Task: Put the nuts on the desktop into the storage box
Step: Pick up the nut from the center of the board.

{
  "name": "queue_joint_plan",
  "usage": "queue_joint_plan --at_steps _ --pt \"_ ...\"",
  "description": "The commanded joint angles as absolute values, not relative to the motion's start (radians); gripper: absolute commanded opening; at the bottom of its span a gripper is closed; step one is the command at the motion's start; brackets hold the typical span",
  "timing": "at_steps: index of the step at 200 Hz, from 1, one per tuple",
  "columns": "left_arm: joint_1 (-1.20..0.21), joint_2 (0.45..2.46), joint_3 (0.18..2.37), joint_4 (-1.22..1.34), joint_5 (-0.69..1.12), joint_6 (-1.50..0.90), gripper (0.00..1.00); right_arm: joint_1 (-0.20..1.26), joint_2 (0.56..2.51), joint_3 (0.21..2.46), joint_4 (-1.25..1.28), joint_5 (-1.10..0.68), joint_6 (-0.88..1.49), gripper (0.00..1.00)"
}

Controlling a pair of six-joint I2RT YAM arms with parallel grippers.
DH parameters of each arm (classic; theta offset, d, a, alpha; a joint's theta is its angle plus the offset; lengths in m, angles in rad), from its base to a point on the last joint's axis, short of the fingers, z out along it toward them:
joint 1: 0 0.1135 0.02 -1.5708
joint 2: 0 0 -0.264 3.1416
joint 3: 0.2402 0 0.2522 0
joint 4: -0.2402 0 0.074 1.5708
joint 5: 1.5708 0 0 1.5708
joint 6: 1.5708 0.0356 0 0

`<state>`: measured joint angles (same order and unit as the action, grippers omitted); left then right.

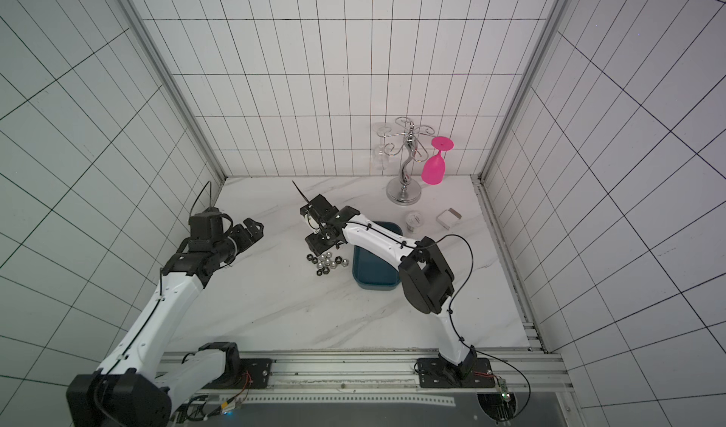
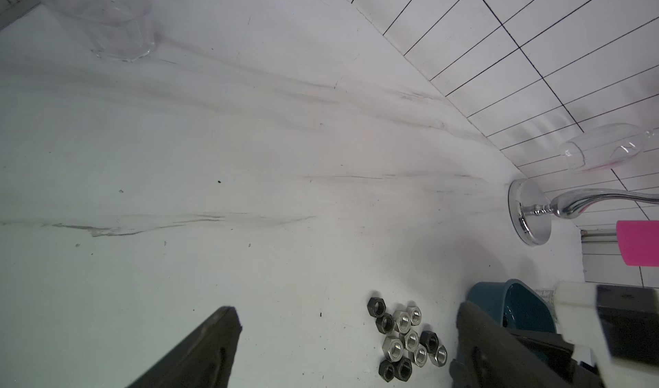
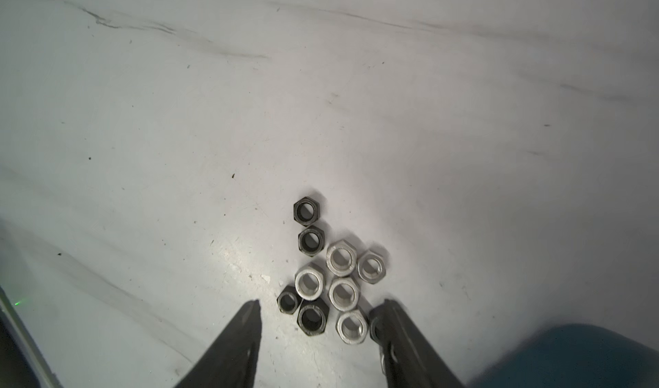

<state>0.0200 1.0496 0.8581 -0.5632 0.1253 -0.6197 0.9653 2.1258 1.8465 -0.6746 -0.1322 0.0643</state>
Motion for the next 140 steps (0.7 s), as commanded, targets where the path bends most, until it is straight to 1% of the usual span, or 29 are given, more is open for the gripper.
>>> queue_joint_plan --at_steps 1,67,95,140 --pt "0.044 1.033 0.849 -0.579 0.144 -0.619 0.99 1.009 2.210 1.988 -0.769 -0.086 -0.004 0.57" --pt "0.070 1.019 0.838 -0.593 0.155 -0.598 0.98 1.054 2.500 2.324 -0.986 0.015 -0.023 0.57" --pt "0.071 1.015 0.830 -0.590 0.166 -0.602 0.98 1.054 2.554 2.359 -1.012 0.040 -0.025 0.57" --pt "0.071 1.010 0.830 -0.590 0.161 -0.597 0.98 1.053 2.572 2.361 -1.011 0.069 -0.025 0.57"
